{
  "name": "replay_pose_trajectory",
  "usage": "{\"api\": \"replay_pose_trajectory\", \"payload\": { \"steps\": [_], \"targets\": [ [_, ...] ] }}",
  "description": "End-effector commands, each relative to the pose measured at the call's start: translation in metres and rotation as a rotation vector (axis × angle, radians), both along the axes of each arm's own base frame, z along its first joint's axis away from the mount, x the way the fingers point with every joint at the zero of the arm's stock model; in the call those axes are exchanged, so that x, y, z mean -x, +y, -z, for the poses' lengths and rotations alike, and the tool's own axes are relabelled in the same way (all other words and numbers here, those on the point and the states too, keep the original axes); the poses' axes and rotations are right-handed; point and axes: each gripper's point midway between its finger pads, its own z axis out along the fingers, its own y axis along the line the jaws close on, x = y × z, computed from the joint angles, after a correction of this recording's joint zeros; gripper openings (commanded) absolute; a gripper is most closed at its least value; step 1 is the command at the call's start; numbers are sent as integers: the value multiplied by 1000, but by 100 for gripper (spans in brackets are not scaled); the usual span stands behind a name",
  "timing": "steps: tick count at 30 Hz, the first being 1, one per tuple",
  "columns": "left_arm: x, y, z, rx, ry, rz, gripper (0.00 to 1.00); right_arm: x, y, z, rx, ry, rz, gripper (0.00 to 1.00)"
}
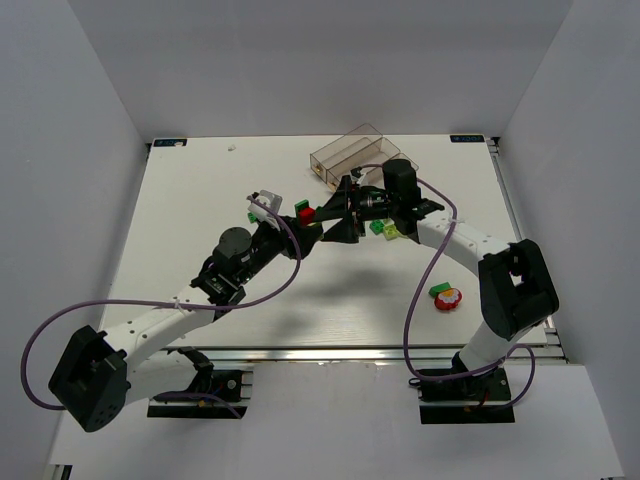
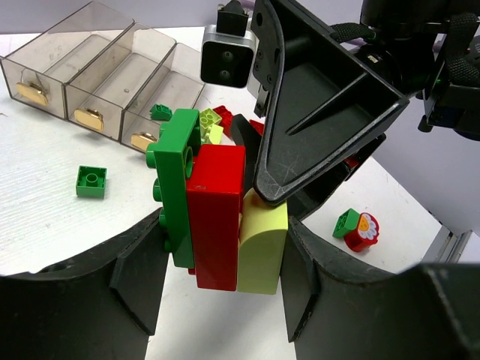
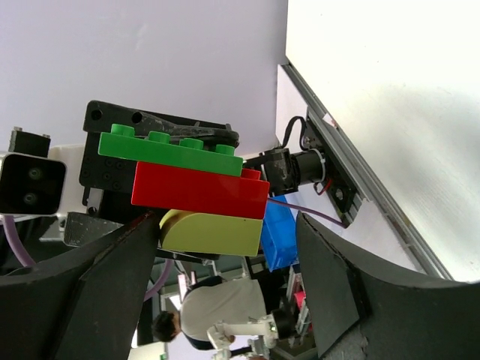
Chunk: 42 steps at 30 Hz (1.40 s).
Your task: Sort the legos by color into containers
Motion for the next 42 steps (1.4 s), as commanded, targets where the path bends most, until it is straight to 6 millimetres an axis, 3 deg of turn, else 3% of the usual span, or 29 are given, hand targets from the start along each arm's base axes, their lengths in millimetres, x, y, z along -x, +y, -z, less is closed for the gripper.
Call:
{"api": "replay_pose_trajectory", "payload": {
  "steps": [1, 12, 22, 33, 42],
  "targets": [
    [3, -3, -12, 28, -27, 14, 35, -1, 3, -14, -26, -8, 8, 77],
    [-2, -6, -13, 32, -32, 11, 35, -1, 5, -17, -34, 45, 28, 73],
    [-5, -3, -12, 19, -41, -9, 35, 3, 3, -12, -22, 76, 24, 58],
    [-11, -3, -12, -7, -57, -30, 35, 8, 1, -9, -13, 86, 15, 68],
    [-10, -3, -12, 5, -52, -25, 35, 6, 2, -5, -11, 100, 22, 61]
  ]
}}
